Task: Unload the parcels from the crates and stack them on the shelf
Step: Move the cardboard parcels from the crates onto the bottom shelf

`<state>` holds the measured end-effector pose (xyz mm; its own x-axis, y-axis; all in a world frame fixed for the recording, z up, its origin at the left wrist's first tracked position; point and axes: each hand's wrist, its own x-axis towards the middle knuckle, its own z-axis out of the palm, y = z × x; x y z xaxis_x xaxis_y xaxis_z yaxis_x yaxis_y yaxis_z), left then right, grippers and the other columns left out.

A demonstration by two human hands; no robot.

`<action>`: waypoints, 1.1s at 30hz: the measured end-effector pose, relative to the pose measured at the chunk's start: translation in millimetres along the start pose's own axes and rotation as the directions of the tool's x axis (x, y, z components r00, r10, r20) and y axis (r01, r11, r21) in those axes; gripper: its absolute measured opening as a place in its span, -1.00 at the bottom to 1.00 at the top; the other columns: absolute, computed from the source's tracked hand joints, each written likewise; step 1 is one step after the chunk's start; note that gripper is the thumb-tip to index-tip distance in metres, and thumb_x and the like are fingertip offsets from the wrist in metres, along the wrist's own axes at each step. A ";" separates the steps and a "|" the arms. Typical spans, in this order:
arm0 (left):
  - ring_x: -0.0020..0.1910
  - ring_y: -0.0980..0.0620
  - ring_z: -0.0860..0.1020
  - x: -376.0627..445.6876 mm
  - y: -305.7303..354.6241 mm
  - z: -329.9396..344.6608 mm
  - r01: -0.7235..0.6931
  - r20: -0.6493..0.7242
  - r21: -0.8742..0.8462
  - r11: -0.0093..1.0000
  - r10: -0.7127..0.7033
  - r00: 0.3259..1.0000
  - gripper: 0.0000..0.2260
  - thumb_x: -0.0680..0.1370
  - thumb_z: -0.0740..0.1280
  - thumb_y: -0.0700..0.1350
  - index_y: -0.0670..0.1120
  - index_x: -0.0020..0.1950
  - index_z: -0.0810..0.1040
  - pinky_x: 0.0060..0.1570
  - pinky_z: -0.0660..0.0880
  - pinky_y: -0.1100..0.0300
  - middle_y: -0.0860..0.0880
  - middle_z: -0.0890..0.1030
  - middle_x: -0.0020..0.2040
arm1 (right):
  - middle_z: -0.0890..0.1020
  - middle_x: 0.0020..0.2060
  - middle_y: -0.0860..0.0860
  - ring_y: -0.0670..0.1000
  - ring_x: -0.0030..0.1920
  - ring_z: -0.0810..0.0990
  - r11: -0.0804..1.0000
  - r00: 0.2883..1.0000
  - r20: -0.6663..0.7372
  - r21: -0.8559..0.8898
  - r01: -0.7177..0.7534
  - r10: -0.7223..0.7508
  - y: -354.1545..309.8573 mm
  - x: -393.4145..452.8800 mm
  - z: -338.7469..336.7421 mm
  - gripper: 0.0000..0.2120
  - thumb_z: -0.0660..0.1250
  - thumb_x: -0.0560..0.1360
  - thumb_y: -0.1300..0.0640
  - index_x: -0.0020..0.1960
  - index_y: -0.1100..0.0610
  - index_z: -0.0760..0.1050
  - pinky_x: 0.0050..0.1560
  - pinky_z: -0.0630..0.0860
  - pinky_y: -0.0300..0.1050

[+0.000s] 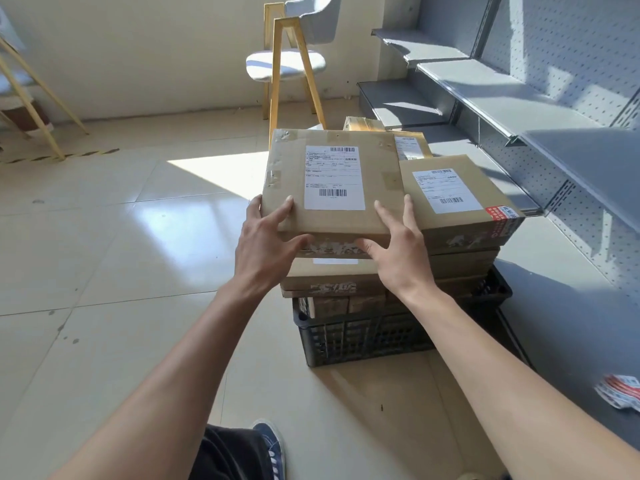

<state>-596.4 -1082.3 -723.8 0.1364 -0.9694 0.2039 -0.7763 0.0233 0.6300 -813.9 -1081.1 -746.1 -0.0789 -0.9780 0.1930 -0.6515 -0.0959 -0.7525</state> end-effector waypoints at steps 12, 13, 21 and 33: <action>0.50 -0.13 0.32 -69.9 75.0 -6.3 -0.164 0.010 -0.129 0.978 0.167 0.986 -0.32 0.42 0.59 0.06 0.09 0.50 0.46 0.43 0.39 -0.17 -0.07 0.22 0.58 | 0.00 0.63 0.08 0.09 0.61 0.07 0.999 0.973 -0.229 -0.048 -0.009 -0.002 3.9 -87.0 -89.0 -0.32 0.51 0.49 0.15 0.54 0.01 0.34 0.58 0.03 -0.05; 0.50 -0.14 0.31 -77.6 81.4 -4.8 -0.176 0.022 -0.138 0.975 0.181 0.983 -0.32 0.42 0.59 0.05 0.08 0.50 0.45 0.44 0.38 -0.19 -0.07 0.21 0.59 | 0.00 0.63 0.09 0.09 0.61 0.07 0.998 0.970 -0.244 -0.057 -0.019 0.005 6.5 -96.0 -97.4 -0.32 0.52 0.48 0.14 0.54 0.02 0.35 0.59 0.06 0.00; 0.47 -0.20 0.35 -125.8 149.4 3.1 -0.314 0.090 -0.191 0.930 0.335 0.938 -0.32 0.40 0.59 0.08 0.08 0.49 0.47 0.35 0.45 -0.28 -0.09 0.22 0.59 | 0.01 0.63 0.12 0.14 0.59 0.13 0.990 0.932 -0.358 -0.099 -0.098 0.057 18.7 -166.4 -171.0 -0.34 0.48 0.51 0.12 0.55 0.03 0.33 0.57 0.15 0.06; 0.53 -0.15 0.26 -169.7 221.9 44.7 -0.410 0.184 -0.267 0.872 0.464 0.867 -0.32 0.43 0.55 0.17 0.21 0.51 0.41 0.46 0.29 -0.17 0.00 0.15 0.62 | -0.06 0.64 0.06 0.10 0.61 0.06 0.963 0.865 -0.476 -0.119 -0.241 0.157 46.8 -231.5 -248.8 -0.35 0.45 0.55 0.08 0.57 0.01 0.28 0.54 0.10 -0.06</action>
<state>-819.3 -923.5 -652.1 -0.3547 -0.8742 0.3314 -0.5687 0.4831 0.6657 -1013.8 -813.1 -669.4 -0.5299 -0.7731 0.3485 -0.6985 0.1650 -0.6963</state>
